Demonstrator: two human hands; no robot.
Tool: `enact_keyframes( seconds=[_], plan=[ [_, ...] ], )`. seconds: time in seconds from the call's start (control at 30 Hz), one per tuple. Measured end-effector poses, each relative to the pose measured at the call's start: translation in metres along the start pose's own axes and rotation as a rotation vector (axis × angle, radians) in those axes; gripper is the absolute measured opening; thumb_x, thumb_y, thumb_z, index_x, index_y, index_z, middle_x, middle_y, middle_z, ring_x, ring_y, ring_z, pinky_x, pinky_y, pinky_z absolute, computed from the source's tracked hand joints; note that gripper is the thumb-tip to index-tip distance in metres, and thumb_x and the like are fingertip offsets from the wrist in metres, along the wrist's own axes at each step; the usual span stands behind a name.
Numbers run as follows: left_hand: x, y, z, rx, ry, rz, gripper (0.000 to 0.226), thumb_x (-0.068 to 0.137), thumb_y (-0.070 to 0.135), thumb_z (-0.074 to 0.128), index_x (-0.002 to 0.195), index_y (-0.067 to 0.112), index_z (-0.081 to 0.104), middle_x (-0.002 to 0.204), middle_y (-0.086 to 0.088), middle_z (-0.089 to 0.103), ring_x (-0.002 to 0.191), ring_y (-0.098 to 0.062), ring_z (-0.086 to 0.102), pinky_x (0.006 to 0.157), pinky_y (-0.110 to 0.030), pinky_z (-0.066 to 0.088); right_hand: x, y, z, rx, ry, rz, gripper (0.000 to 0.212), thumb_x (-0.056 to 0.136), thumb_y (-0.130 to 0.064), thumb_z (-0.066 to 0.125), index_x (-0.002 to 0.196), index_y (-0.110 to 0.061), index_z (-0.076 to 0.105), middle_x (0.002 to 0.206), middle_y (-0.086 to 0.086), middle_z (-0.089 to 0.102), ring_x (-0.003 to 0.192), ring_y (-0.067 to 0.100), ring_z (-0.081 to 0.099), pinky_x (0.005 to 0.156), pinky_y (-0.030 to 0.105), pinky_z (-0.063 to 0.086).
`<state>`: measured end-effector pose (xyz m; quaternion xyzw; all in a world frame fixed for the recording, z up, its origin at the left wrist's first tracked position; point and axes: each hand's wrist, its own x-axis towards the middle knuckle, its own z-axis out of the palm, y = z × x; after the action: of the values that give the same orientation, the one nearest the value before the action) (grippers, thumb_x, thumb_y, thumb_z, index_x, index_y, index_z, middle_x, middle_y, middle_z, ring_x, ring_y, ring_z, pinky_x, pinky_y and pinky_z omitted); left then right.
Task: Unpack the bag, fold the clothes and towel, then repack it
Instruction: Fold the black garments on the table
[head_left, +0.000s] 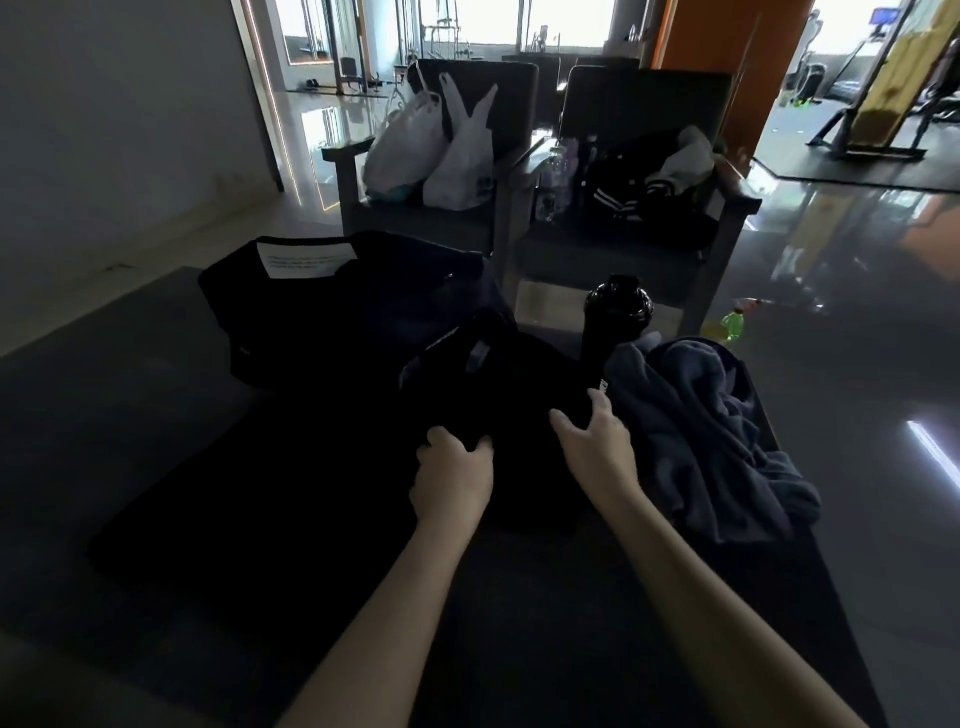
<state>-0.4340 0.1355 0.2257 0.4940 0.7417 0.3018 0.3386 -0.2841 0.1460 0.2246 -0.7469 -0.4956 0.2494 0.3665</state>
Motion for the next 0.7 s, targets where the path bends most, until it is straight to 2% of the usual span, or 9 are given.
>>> enact_keyframes(
  seconds=[0.07,0.1,0.13,0.2,0.27,0.33,0.43,0.57,0.7],
  plan=[
    [-0.001,0.004,0.000,-0.049,0.030,0.031,0.045,0.092,0.036,0.054,0.123,0.005,0.044,0.113,-0.013,0.058,0.093,-0.028,0.061,0.079,-0.039,0.052,0.002,-0.006,-0.002,0.072,0.037,-0.066,0.056,0.090,-0.021,0.056,0.143,-0.017,0.037,0.129,0.012,0.052,0.112,0.023,0.053,0.089,0.025,0.041],
    [-0.002,0.007,-0.002,-0.026,0.058,0.051,0.040,0.093,0.033,0.053,0.121,0.006,0.044,0.114,-0.012,0.059,0.096,-0.028,0.060,0.082,-0.040,0.050,0.004,-0.011,-0.004,0.060,0.059,-0.102,0.054,0.090,-0.012,0.054,0.142,-0.015,0.040,0.130,0.013,0.051,0.114,0.023,0.052,0.088,0.022,0.038],
    [-0.004,0.009,-0.003,0.046,0.088,0.075,0.037,0.093,0.032,0.053,0.121,0.009,0.044,0.117,-0.011,0.058,0.102,-0.028,0.057,0.090,-0.043,0.046,0.006,-0.015,-0.005,0.013,0.072,-0.132,0.053,0.089,-0.006,0.051,0.140,-0.014,0.042,0.132,0.015,0.047,0.117,0.025,0.049,0.090,0.021,0.035],
    [-0.009,0.007,-0.002,0.276,0.159,0.166,0.046,0.092,0.031,0.053,0.132,0.015,0.036,0.135,-0.009,0.044,0.124,-0.028,0.043,0.103,-0.050,0.032,0.009,-0.020,-0.005,-0.164,0.066,-0.148,0.054,0.087,-0.002,0.046,0.140,-0.015,0.042,0.145,0.017,0.032,0.128,0.031,0.036,0.100,0.031,0.033],
    [-0.007,-0.004,0.004,0.465,0.183,0.367,0.060,0.095,0.033,0.046,0.148,0.026,0.017,0.154,-0.003,0.016,0.142,-0.027,0.017,0.112,-0.052,0.015,0.009,-0.021,-0.001,-0.322,0.081,-0.197,0.057,0.089,-0.011,0.048,0.143,-0.022,0.037,0.156,0.013,0.011,0.139,0.033,0.019,0.110,0.043,0.026],
    [0.003,-0.016,0.008,0.570,0.083,0.521,0.054,0.101,0.040,0.030,0.151,0.033,0.011,0.160,0.008,0.003,0.147,-0.020,0.002,0.117,-0.049,0.005,0.011,-0.020,0.005,-0.398,0.017,-0.311,0.055,0.093,-0.030,0.049,0.145,-0.029,0.032,0.159,0.005,0.004,0.145,0.029,0.005,0.115,0.048,0.013],
    [0.016,-0.033,0.013,0.557,-0.073,0.472,0.051,0.102,0.046,0.019,0.151,0.034,0.012,0.160,0.013,0.002,0.147,-0.019,0.003,0.118,-0.049,0.006,0.010,-0.006,0.016,-0.387,-0.257,-0.241,0.055,0.095,-0.050,0.039,0.147,-0.034,0.027,0.160,-0.003,0.002,0.147,0.022,-0.006,0.116,0.050,0.003],
    [0.018,-0.041,0.018,0.571,-0.069,0.456,0.051,0.102,0.046,0.019,0.151,0.034,0.013,0.160,0.013,0.004,0.147,-0.019,0.005,0.118,-0.049,0.007,0.013,0.003,0.022,-0.403,-0.282,-0.230,0.056,0.095,-0.053,0.035,0.147,-0.035,0.025,0.160,-0.003,0.000,0.147,0.021,-0.006,0.116,0.049,0.004],
    [0.017,-0.038,0.016,0.570,-0.100,0.425,0.051,0.102,0.046,0.018,0.151,0.034,0.011,0.160,0.013,0.002,0.147,-0.019,0.003,0.118,-0.049,0.003,0.011,0.003,0.021,-0.427,-0.296,-0.221,0.056,0.096,-0.053,0.034,0.148,-0.036,0.023,0.160,-0.003,-0.001,0.147,0.021,-0.007,0.116,0.051,0.004]
  ],
)
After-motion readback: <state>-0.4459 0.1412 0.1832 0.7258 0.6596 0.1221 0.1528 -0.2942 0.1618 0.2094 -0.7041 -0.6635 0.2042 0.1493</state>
